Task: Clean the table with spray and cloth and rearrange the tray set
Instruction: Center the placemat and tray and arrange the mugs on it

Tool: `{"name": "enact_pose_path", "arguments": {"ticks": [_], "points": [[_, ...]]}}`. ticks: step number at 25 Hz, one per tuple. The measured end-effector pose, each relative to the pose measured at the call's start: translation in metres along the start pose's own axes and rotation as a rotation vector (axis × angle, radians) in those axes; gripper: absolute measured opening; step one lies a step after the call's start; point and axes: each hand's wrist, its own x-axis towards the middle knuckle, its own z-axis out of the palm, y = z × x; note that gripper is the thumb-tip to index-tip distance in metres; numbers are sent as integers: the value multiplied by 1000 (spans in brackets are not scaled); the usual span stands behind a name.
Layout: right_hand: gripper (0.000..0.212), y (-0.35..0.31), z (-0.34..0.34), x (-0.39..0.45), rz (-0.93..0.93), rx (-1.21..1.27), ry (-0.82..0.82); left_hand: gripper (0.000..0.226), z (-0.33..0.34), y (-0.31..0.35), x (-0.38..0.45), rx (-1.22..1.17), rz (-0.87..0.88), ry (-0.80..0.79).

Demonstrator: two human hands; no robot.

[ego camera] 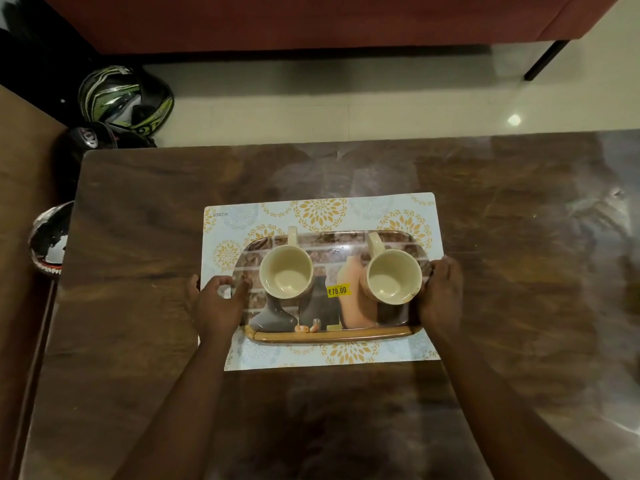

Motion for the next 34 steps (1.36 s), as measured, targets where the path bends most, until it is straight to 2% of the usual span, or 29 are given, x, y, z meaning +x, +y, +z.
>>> {"name": "enact_pose_path", "arguments": {"ticks": [2,3,5,7,10,13,17,21,24,27,30,34], "points": [[48,-4,3,0,14,52,15,21,0,5,1,-20,-31,12],[48,-4,4,1,34,72,24,21,-2,4,5,-38,-52,8],[24,1,6,6,67,38,31,25,-5,1,17,-89,-101,-56],[16,6,6,13,122,95,31,39,-6,-4,26,-97,-139,-105],[21,4,6,14,163,105,48,38,-8,-3,28,-125,-162,-139],[27,2,7,15,145,-109,-24,26,-10,1,32,-195,-159,-200],[38,3,1,23,217,-130,-114,24,-10,5,33,-251,-127,-269],[34,10,-5,36,250,-29,-198,28,-11,7,33,-237,-116,-227],[23,17,-8,42,264,69,-205,34,-9,6,32,-226,-123,-209],[25,22,-10,40,252,166,-241,44,-7,-3,33,-198,-131,-208],[27,27,-13,39,206,161,-230,32,-8,1,33,-202,-95,-232],[24,40,-16,42,235,207,-193,20,-2,6,28,-244,-73,-259]]}}
